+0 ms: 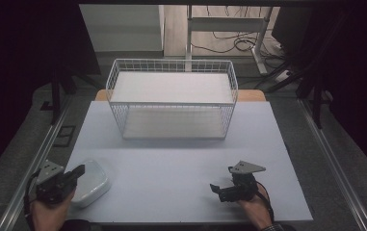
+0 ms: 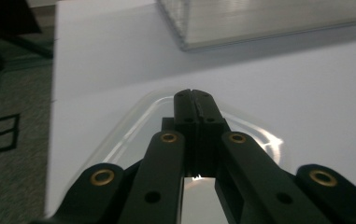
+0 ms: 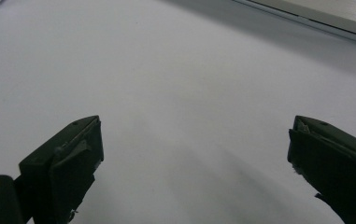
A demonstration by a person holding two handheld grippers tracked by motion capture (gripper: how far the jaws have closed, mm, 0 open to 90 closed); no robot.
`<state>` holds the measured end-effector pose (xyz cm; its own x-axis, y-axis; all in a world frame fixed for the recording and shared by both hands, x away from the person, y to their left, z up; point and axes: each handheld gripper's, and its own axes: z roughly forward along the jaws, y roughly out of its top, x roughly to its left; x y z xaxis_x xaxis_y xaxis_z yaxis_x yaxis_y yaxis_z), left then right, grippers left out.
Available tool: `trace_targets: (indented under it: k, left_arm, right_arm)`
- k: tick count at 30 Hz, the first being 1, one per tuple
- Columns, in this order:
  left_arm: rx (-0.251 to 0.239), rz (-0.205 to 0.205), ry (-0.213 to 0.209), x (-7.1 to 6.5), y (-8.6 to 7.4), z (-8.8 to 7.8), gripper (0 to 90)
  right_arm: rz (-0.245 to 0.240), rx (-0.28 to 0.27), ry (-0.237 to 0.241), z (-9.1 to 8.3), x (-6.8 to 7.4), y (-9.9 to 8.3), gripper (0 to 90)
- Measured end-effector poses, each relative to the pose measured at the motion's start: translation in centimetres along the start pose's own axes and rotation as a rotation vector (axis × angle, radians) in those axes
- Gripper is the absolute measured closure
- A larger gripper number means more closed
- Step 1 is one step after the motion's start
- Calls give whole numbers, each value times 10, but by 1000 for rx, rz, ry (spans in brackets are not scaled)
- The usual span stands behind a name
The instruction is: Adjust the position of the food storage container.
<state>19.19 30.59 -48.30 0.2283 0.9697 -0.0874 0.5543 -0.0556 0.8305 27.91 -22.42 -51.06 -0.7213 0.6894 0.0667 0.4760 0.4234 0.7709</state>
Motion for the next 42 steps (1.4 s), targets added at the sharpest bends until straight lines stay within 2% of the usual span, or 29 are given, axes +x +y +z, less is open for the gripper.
trace_targets:
  k: [2, 3, 4, 5, 12, 17, 18, 19, 20, 21, 22, 23, 24, 27, 28, 31, 37, 38, 42]
  left_arm:
    - [1, -20, 29, 8, -4, -5, 900]
    - [1, -20, 29, 8, -4, -5, 900]
    - [1, -39, 47, 13, -8, -9, 900]
    - [1, -39, 47, 13, -8, -9, 900]
    - [15, -68, 117, 19, -22, -25, 900]
    - [21, -94, 134, 17, -29, -31, 900]
    - [35, -94, 156, 16, -32, -33, 900]
    - [35, -94, 156, 16, -32, -33, 900]
    - [55, -98, 187, 17, -34, -35, 900]
    - [55, -98, 187, 17, -34, -35, 900]
    - [82, -109, 218, 20, -36, -36, 900]
    - [82, -109, 218, 20, -36, -36, 900]
    - [116, -126, 236, 23, -39, -35, 900]
    - [144, -140, 234, 24, -41, -33, 900]
    - [162, -147, 209, 23, -41, -31, 900]
    - [159, -147, 192, 21, -40, -29, 900]
    - [115, -161, 149, 18, -39, -22, 900]
    - [99, -163, 125, 17, -38, -16, 900]
    - [88, -157, 104, 13, -36, -8, 900]
  right_arm:
    - [-4, 5, -3, 0, 0, 0, 34]
    - [-4, 5, -3, 0, 0, 0, 34]
    - [-4, 5, -4, 0, 0, 0, 34]
    - [-4, 5, -4, 0, 0, 0, 34]
    - [-3, 10, -7, 1, 0, -1, 34]
    - [-5, 16, -13, 1, 0, -1, 34]
    - [-3, 17, -15, 2, 0, -1, 34]
    - [-3, 17, -15, 2, 0, -1, 34]
    - [0, 19, -18, 2, 0, -1, 34]
    - [0, 19, -18, 2, 0, -1, 34]
    - [1, 19, -19, 2, 0, -1, 34]
    - [1, 19, -19, 2, 0, -1, 34]
    - [2, 19, -18, 2, 0, -1, 34]
    - [4, 20, -14, 3, 0, -1, 34]
    - [1, 22, -12, 3, 0, -1, 34]
    - [-2, 22, -11, 3, 0, -1, 34]
    - [0, 21, -11, 4, 0, 0, 34]
    - [0, 17, -15, 4, 0, 0, 34]
    - [-3, 12, -17, 3, 0, 0, 34]
